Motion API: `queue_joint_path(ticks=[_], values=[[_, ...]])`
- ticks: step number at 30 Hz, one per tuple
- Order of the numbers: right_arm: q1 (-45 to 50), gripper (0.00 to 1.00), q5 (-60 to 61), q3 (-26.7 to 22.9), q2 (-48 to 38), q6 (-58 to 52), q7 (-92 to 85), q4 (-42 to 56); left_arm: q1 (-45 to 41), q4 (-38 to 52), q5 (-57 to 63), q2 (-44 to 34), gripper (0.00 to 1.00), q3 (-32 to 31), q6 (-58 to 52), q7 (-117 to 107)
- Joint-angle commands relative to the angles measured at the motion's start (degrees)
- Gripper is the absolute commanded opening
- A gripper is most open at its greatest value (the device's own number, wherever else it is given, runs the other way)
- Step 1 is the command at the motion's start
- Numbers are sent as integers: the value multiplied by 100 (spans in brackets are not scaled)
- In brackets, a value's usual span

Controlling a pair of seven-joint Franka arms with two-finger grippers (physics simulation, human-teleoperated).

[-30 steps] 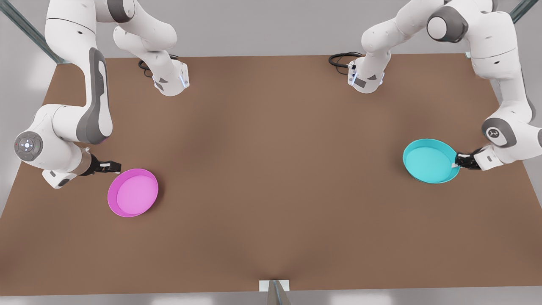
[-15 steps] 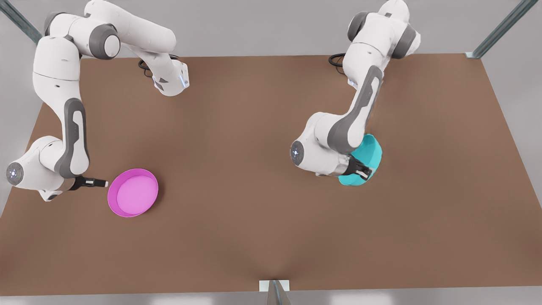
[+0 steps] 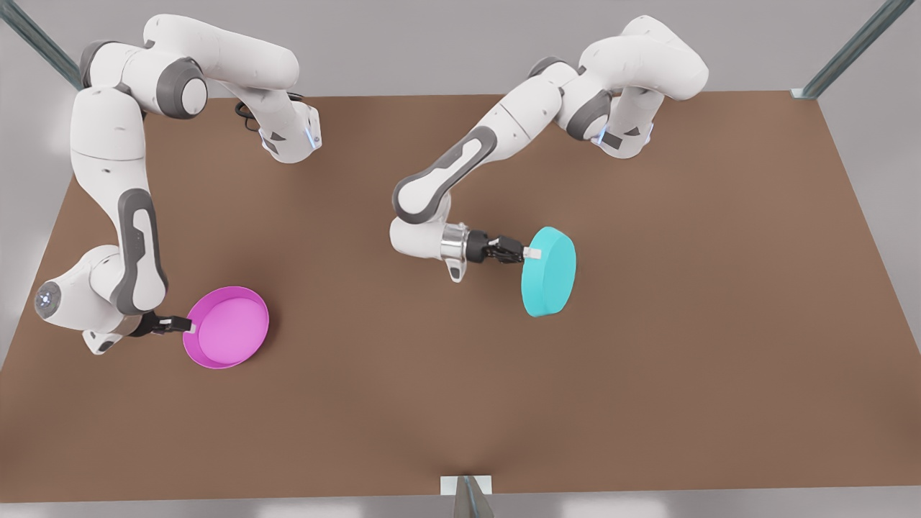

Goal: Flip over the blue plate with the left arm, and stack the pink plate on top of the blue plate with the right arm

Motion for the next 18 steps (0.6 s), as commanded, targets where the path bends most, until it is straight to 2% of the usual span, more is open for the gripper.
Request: queue_joint_path(ticks=[1,6,15,16,17,18], values=[[-24,100,21,28,21,126,-823,-9,-79,63,40,74,21,-6,39,-3586],[-77,100,73,116,153,153,-946,-9,-396,151,66,531,21,20,-14,-3762],[-77,100,249,151,258,153,-1104,-18,-404,247,66,812,21,20,-22,-3797],[-77,100,249,151,258,153,-1104,-18,-404,247,66,812,54,11,-14,-3797],[-77,100,249,151,258,153,-1104,-18,-404,239,57,821,100,2,-14,-3797],[-77,100,249,151,258,153,-1104,-18,-404,239,57,821,100,-6,-14,-3797]])
